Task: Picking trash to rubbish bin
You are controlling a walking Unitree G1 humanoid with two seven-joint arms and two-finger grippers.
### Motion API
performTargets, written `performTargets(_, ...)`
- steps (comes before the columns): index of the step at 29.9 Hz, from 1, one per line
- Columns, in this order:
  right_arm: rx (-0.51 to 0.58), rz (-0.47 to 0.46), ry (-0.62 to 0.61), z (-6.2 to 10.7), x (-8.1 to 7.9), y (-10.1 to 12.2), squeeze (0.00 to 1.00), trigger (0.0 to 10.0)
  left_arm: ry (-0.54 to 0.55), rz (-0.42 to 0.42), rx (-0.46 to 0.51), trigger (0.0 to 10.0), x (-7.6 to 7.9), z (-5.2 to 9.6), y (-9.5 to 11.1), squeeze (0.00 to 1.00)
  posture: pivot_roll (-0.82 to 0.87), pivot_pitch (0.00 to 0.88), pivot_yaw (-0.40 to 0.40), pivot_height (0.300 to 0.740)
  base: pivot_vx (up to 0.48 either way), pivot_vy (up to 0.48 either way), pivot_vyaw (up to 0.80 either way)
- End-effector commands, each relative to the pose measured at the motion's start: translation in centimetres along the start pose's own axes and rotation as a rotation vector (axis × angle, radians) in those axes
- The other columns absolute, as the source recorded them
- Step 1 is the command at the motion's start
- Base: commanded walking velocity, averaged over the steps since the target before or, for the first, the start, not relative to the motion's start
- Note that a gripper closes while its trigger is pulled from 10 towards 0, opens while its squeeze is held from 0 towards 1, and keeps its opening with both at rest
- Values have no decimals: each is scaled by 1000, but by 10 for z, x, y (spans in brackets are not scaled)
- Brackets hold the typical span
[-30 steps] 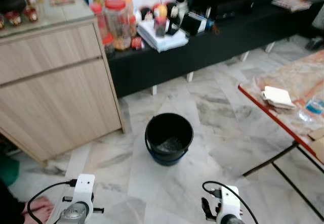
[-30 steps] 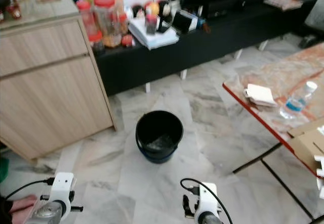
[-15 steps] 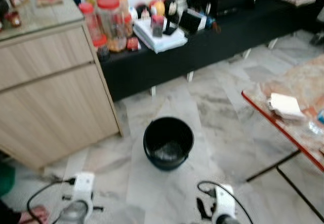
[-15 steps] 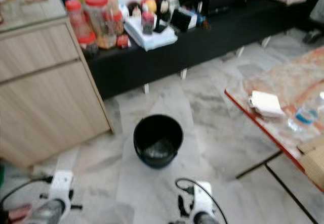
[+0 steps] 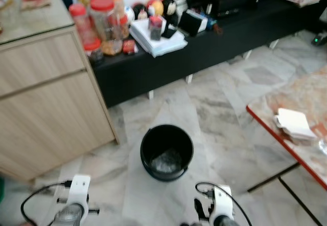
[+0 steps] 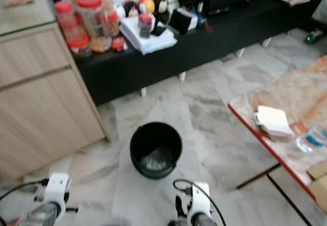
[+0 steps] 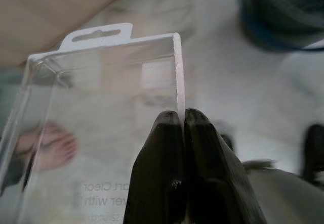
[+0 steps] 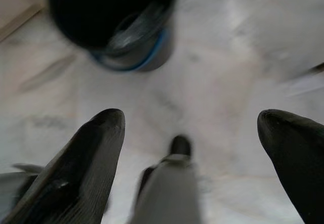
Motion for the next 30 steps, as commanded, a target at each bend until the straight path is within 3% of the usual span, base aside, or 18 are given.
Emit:
performTargets(1,-14,-6,9,0,-5,-5,0,10000,19,-16,-23,10000,-9,2,-8,0,176,170,-35,740,371,0,0)
performTargets(30,-18,-6,23,0,-8,-5,0,10000,14,-16,-1,10000,-8,0,1,0,175,170,-34,740,372,0,0)
Point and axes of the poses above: a point about 5 cm out from each wrist's last joint towards the gripper, its own z axis pointing back from the gripper into the wrist, its own y axis along the axis of the wrist's last joint, x = y × z, the point moved 3 cm from there along -z, pointing out of the wrist towards the gripper, and after that the axes turned 8 degrees about -z, right-handed, at the moved point
